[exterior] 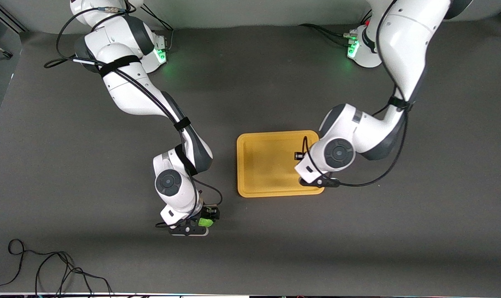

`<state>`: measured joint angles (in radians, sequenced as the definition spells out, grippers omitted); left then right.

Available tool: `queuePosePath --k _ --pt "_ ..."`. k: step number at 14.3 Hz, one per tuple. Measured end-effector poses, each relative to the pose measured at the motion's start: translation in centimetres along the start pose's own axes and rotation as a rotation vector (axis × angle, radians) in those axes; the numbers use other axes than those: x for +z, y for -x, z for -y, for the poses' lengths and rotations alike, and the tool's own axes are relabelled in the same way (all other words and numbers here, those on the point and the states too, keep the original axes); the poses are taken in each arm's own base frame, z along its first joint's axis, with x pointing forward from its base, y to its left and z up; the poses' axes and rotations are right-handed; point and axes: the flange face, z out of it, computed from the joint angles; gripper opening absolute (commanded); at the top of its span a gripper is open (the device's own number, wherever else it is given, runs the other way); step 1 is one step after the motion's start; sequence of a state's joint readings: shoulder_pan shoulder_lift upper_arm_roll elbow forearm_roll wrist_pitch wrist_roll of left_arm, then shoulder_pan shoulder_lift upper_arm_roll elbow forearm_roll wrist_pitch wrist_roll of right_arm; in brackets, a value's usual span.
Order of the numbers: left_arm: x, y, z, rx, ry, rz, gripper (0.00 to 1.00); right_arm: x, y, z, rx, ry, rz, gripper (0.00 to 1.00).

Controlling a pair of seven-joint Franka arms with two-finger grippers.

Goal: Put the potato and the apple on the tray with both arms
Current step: 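Release the potato on the tray while the right gripper lifts the apple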

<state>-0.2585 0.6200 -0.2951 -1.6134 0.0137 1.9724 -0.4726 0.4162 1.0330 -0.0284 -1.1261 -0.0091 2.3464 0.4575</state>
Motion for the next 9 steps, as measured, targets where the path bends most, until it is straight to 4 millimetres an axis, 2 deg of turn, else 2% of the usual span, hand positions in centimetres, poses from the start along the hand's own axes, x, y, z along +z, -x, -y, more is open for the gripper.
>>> queuePosePath --k 2,3,5,6,7,8,9 --pt "3.1 0.3 0.1 0.006 -0.017 0.015 0.14 -1.4 -0.7 -0.8 0.013 0.010 0.014 0.52" --pt "3.9 0.2 0.5 0.004 -0.024 0.022 0.14 -2.8 -1.2 -1.1 0.019 0.016 0.024 0.52" --pt "4.5 0.0 1.1 -0.004 -0.029 0.026 0.15 -7.3 -2.1 -1.4 0.026 0.027 0.044 0.52" --pt "4.7 0.0 1.3 -0.006 -0.030 0.027 0.24 -10.1 -2.3 -1.3 0.028 0.031 0.053 0.52" --pt "5.0 -0.1 1.3 -0.007 -0.030 0.027 0.60 -12.9 -2.5 -1.3 0.028 0.034 0.061 0.52" --pt "5.2 -0.2 1.3 -0.008 -0.028 0.026 0.83 -15.7 -2.5 -1.2 0.028 0.037 0.070 0.52" --pt "5.3 -0.3 1.3 -0.007 -0.026 0.023 0.83 -18.2 -2.3 -1.2 0.027 0.039 0.079 0.52"
